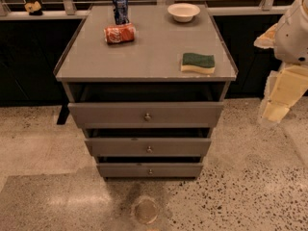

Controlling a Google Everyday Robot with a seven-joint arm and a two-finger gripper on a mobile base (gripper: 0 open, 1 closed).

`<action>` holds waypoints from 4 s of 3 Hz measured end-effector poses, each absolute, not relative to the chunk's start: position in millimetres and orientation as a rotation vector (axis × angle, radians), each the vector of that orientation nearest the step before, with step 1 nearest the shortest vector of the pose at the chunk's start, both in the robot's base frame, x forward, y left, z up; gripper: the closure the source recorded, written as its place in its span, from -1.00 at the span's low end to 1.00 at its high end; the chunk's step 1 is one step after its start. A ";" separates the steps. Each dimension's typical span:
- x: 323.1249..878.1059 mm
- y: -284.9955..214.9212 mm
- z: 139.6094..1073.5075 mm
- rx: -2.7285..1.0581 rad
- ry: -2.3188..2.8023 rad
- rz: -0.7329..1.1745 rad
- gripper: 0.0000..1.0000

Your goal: Open middle drawer

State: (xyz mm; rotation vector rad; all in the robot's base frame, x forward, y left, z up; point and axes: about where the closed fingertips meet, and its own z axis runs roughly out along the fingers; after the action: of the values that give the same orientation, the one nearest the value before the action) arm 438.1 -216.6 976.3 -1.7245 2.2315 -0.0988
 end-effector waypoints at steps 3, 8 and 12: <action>370.2 -229.9 945.0 -1.738 2.093 -0.169 -1.00; 321.6 -272.2 634.3 -1.478 2.168 0.386 -1.00; 368.1 -228.2 554.6 -1.418 2.179 0.494 -1.00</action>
Offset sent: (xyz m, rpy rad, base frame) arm -0.0725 -0.0179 -0.0345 -0.0309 -0.0873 0.0631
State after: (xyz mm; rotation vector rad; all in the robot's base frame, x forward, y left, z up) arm 368.1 -228.2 554.6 -1.4177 2.1792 0.4943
